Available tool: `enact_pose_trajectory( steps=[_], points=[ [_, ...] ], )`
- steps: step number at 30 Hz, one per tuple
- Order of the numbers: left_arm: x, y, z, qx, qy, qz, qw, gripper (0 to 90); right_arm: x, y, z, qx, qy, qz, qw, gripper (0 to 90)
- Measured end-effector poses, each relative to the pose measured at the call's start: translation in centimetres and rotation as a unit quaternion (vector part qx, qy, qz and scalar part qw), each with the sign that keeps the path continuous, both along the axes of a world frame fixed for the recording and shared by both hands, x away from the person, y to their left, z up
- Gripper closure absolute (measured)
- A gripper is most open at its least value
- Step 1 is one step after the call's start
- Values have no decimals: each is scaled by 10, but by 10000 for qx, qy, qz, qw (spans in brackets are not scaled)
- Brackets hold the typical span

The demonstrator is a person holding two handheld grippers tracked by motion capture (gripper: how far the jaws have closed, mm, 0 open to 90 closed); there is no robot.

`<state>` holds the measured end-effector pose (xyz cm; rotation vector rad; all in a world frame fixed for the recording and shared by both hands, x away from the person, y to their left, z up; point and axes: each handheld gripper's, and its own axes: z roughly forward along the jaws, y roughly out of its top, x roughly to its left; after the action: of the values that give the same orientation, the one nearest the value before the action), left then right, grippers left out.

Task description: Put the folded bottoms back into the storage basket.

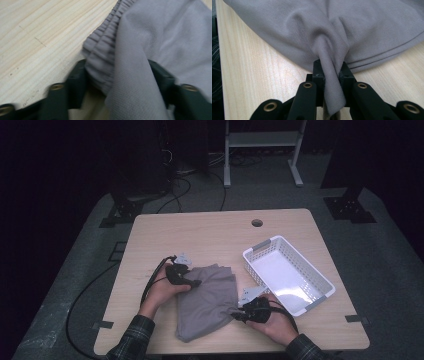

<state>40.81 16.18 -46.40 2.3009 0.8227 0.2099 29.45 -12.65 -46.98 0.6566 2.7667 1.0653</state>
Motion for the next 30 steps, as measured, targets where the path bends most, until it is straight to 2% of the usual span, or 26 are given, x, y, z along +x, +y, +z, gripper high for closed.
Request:
enact_pose_trajectory(
  steps=[3, 4, 5, 8, 9, 10, 14, 21, 30],
  points=[
    [-1, -1, 1, -49, 93, 86, 9999, 606, 0, 0, 0, -10, -12, -14, 10000, 791],
    [-2, -1, 1, -67, 154, 126, 9998, 606, 0, 0, 0, -10, -12, -14, 10000, 791],
    [-3, -2, 1, -137, 230, 191, 9995, 670, -1, 1, 0, -15, -20, -30, 10000, 792],
    [-5, -3, 1, -145, 223, 251, 9993, 705, 0, 0, 0, 20, 29, -65, 10000, 794],
    [-7, -5, 3, -28, 120, 221, 9997, 718, 1, 0, 0, 32, 81, -94, 9999, 795],
    [-8, -6, 4, 48, 54, 190, 9998, 722, 0, 1, 1, 15, 95, -121, 9999, 796],
    [-8, -7, 8, 122, 85, 171, 9997, 725, -1, 1, 2, -10, 68, -104, 9999, 798],
    [-12, -6, 18, 137, 90, 284, 9995, 727, -1, -5, 16, 229, 36, -127, 9997, 800],
    [-18, -7, 37, 95, -37, 407, 9991, 730, 1, -12, 31, 444, 25, -137, 9989, 801]
  ],
)
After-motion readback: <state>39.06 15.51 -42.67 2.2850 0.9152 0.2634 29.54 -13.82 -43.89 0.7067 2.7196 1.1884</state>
